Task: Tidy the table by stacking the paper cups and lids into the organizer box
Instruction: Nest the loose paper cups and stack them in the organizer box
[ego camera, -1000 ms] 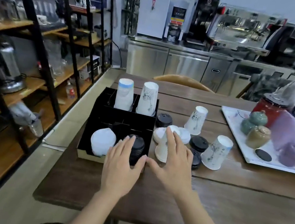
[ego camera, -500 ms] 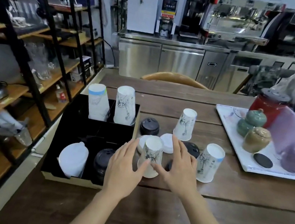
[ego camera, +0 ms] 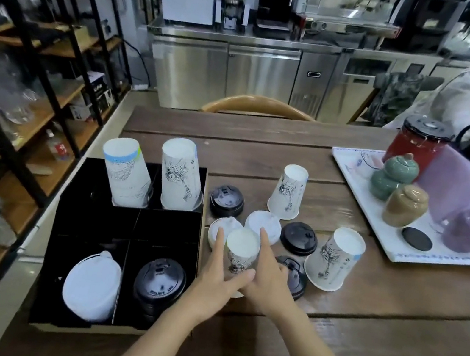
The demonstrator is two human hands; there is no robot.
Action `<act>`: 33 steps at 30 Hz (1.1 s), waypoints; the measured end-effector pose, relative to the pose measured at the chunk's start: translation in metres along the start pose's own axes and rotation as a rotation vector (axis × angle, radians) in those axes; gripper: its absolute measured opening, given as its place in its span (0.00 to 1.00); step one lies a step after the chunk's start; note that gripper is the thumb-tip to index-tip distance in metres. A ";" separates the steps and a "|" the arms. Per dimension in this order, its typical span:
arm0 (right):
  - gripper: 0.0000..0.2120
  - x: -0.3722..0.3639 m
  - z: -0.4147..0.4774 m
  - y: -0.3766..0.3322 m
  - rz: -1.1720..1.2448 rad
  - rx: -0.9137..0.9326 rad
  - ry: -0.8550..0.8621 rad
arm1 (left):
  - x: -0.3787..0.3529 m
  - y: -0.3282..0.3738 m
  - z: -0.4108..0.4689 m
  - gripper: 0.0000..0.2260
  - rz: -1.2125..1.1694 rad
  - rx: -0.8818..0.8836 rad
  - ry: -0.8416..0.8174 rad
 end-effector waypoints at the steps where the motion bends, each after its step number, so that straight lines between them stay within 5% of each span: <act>1: 0.48 -0.002 0.000 0.001 0.015 -0.008 -0.013 | 0.000 -0.003 0.002 0.43 -0.023 0.006 -0.025; 7: 0.34 0.012 -0.004 -0.006 0.097 0.050 0.026 | -0.003 0.003 0.009 0.36 0.007 -0.037 0.035; 21: 0.28 0.131 0.006 -0.069 0.032 0.444 0.492 | -0.012 0.122 0.036 0.17 0.038 -0.492 0.430; 29: 0.28 0.193 0.007 -0.025 -0.067 0.559 0.693 | -0.059 0.150 0.069 0.27 0.180 -0.551 0.171; 33: 0.32 0.199 0.008 0.016 -0.131 0.405 0.666 | -0.082 0.138 0.083 0.30 0.220 -0.460 0.008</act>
Point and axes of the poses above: each hand's wrist, its own z-axis towards the middle knuckle, its own x-axis out of the back of the hand, y = z × x, the point moved 1 cm from there along z, towards the middle knuckle, and after that the axes turned 7 degrees about z, right-handed, at the moved point
